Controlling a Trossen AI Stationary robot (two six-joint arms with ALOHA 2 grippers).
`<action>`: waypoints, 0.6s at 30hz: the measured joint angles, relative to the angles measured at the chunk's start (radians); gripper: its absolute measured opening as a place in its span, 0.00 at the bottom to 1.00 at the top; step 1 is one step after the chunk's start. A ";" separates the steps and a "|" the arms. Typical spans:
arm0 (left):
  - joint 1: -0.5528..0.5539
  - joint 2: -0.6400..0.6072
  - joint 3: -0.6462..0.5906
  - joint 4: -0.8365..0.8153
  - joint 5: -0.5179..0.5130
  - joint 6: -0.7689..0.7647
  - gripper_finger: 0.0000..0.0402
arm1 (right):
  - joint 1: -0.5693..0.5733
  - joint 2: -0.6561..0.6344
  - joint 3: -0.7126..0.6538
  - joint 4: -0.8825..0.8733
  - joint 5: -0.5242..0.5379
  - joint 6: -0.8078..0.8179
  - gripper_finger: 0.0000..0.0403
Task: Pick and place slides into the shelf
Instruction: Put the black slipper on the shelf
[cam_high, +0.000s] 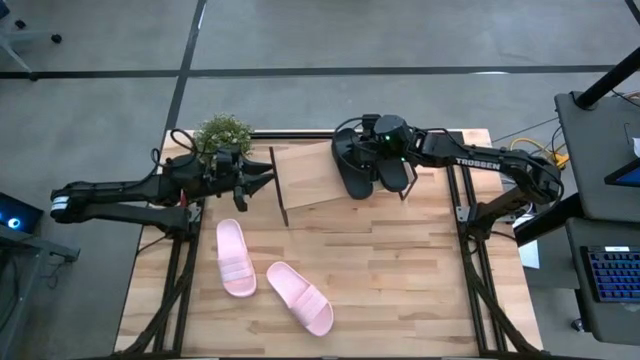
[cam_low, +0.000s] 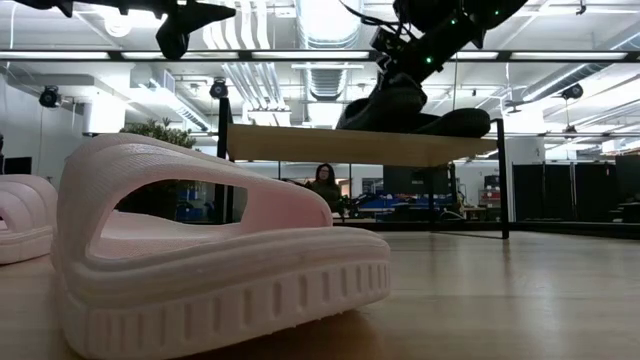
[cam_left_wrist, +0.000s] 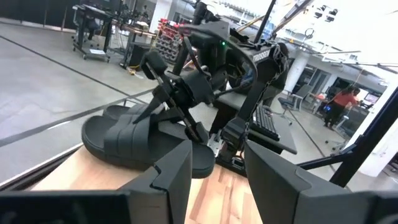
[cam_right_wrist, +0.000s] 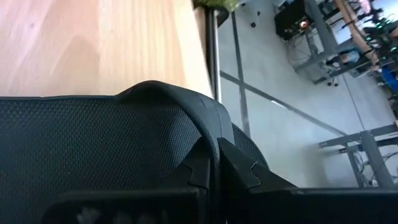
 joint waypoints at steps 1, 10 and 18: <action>0.000 0.000 0.000 -0.001 -0.002 0.000 0.33 | 0.000 0.000 -0.007 0.000 0.000 -0.001 0.02; 0.000 -0.002 0.000 -0.001 -0.008 0.000 0.33 | -0.006 -0.002 -0.023 0.002 0.000 -0.025 0.02; 0.000 -0.004 0.000 -0.001 -0.008 0.000 0.33 | -0.014 -0.005 -0.023 -0.005 -0.005 -0.039 0.02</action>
